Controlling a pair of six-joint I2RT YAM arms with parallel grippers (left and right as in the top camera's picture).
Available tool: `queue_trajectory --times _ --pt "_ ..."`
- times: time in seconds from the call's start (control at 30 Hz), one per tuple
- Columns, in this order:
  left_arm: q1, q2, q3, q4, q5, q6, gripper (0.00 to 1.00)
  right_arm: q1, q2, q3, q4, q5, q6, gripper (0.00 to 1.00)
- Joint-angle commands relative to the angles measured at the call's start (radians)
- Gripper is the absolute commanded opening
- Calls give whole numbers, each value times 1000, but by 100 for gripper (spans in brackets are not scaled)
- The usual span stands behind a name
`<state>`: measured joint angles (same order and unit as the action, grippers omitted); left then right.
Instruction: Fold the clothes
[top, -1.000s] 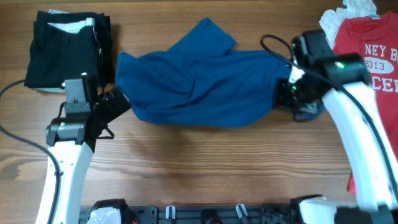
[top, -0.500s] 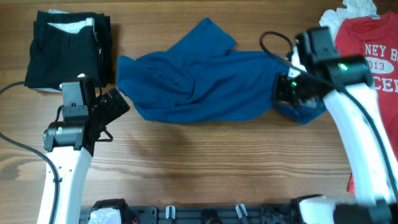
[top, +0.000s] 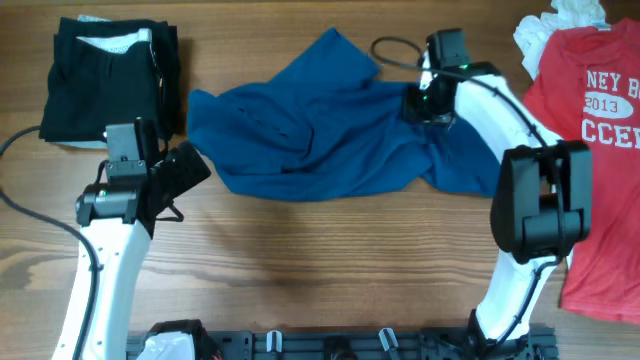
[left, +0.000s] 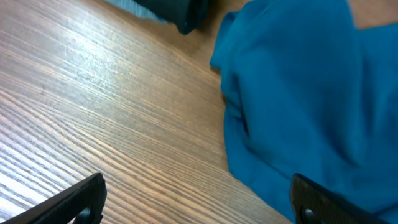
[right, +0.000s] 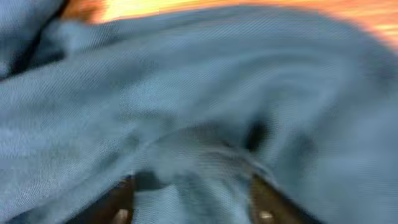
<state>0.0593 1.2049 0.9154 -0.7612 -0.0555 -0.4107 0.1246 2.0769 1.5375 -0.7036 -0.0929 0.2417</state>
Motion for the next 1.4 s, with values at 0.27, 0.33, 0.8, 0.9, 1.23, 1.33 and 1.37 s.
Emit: queue_trajectory --times 0.27,0.33,0.8,0.9,1.23,1.33,1.37 --pt "5 17 15 17 -14 37 95 -50 -13 144 -433 -201 -26 67" --pt "5 17 15 15 -13 37 94 -4 -13 84 -384 -187 64 63" --pt "5 17 15 13 -14 37 95 11 -12 -200 100 -103 338 55" --pt "5 17 15 13 -14 37 95 7 -12 -200 112 -43 338 53" --pt "5 17 15 13 -14 37 95 -52 -20 -200 167 -11 259 52" --pt "5 17 15 13 -14 37 95 -52 -20 -200 196 -6 255 52" --pt "5 17 15 13 -14 37 94 -52 -20 -200 210 0 254 51"
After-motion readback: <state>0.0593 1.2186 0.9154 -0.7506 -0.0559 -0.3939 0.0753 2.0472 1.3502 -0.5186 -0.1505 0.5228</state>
